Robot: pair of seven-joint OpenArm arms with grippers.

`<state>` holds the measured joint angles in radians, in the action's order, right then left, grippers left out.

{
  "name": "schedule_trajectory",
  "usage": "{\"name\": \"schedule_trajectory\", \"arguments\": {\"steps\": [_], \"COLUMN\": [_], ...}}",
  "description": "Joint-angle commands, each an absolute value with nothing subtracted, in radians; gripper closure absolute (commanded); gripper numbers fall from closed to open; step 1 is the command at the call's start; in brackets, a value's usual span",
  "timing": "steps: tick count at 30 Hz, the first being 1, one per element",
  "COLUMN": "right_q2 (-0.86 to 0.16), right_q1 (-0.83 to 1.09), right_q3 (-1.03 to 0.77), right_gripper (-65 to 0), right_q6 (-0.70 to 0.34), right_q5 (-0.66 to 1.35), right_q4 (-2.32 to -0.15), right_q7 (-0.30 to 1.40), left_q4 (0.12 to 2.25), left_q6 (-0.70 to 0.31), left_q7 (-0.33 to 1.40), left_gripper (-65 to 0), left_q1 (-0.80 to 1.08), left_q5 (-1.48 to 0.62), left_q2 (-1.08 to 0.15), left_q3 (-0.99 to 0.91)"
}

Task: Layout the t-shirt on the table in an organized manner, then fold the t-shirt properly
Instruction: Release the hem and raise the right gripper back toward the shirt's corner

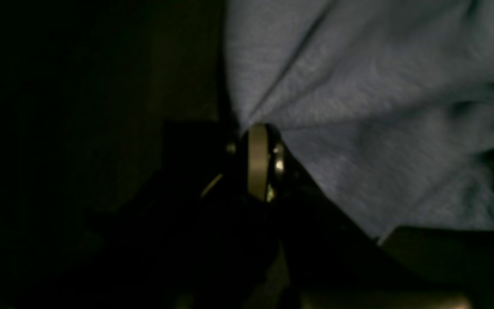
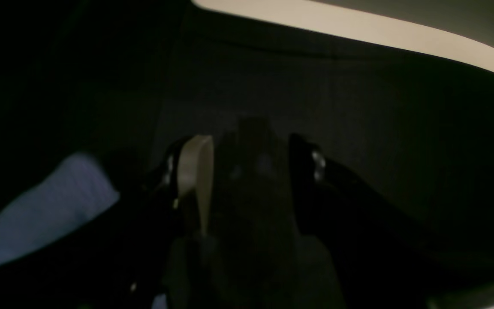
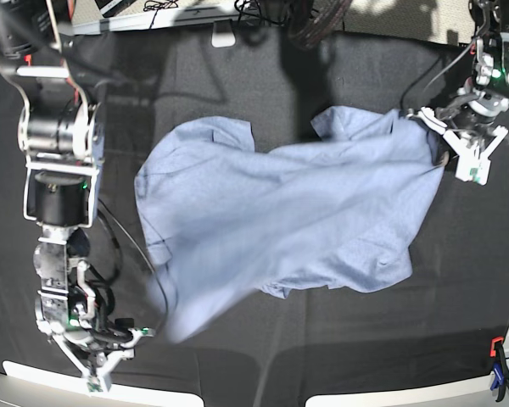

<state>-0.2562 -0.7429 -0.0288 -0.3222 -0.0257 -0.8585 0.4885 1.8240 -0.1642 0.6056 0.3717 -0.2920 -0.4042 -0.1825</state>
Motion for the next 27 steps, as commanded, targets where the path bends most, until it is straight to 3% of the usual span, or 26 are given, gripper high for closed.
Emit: {"name": "schedule_trajectory", "arguments": {"steps": [1,7,14,17,19,27], "right_q2": [-0.260,-0.261,-0.264,-0.266,-0.266,-0.272], "right_q1": [-0.787,-0.786,-0.742,-0.684,-0.640,-0.411], "right_q3": [-0.032,-0.032,-0.035,-0.063,-0.101,-0.326], "right_gripper": [-28.6,-28.6,-28.6,-28.6,-28.6,-28.6], "right_q6": [-0.321,-0.323,-0.424,-0.439,-0.467,-0.541], "right_q5": [-0.020,0.025,0.130,0.207,0.287,0.505], "right_q4": [-0.873,-0.918,-1.103,-1.223,-1.294,-1.448], "right_q7": [0.457,0.587,0.797,0.920,1.012,1.125], "left_q4": [1.842,1.842,1.842,1.842,1.842,1.842], "left_q6": [-0.157,-0.157,-0.157,-0.157,-0.157,-0.157], "left_q7": [0.585,0.582,0.577,0.567,0.564,0.575], "left_gripper": [0.0,0.0,0.0,-22.2,-29.6,-29.8], "left_q1": [0.365,0.366,0.366,0.365,0.363,0.363], "left_q5": [-0.297,-0.296,-0.296,-0.296,-0.296,-0.300], "left_q2": [-0.416,-0.416,-0.416,-0.416,-0.416,-0.416], "left_q3": [-0.188,-0.188,-0.188,-0.188,-0.188,-0.189]}}
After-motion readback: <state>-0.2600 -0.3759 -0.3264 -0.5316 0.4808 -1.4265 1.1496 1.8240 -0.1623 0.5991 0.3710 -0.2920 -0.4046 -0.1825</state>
